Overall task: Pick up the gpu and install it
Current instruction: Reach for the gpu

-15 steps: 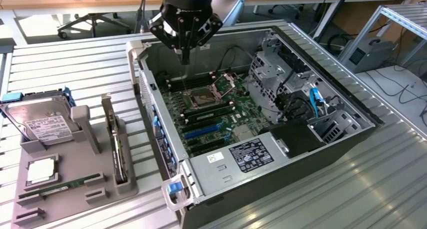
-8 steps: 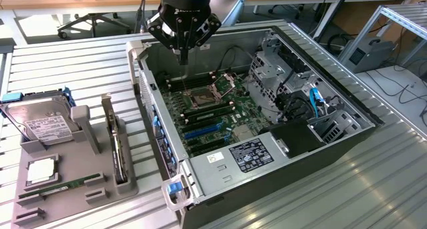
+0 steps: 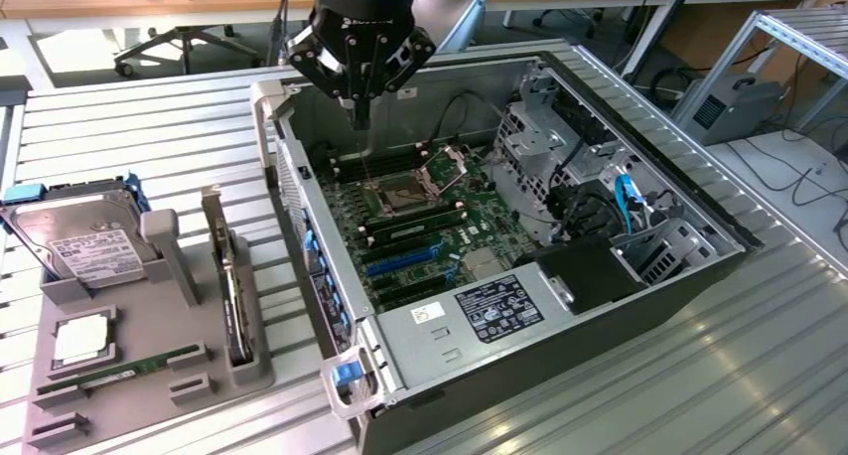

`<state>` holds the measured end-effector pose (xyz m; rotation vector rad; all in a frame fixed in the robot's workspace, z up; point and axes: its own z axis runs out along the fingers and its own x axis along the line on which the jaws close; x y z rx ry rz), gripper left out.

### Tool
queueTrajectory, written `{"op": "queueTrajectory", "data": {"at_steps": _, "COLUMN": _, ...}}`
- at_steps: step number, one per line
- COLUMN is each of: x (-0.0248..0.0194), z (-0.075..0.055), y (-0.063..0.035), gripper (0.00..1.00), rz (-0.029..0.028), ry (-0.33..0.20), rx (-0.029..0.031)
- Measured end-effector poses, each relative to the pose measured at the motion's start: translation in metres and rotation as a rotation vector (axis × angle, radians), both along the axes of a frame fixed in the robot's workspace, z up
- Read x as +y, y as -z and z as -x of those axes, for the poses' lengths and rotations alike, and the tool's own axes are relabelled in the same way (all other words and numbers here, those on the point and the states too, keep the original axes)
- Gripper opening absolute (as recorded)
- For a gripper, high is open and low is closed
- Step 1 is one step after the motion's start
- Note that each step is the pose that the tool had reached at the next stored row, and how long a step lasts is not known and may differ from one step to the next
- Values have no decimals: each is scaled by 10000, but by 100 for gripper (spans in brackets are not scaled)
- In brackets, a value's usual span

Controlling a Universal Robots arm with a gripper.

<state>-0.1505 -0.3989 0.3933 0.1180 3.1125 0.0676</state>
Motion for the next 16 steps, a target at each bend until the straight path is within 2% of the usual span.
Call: {"op": "queueTrajectory", "data": {"at_steps": 16, "x": 0, "z": 81, "y": 0, "gripper": 11, "rz": -1, "ry": 0, "rx": -1}}
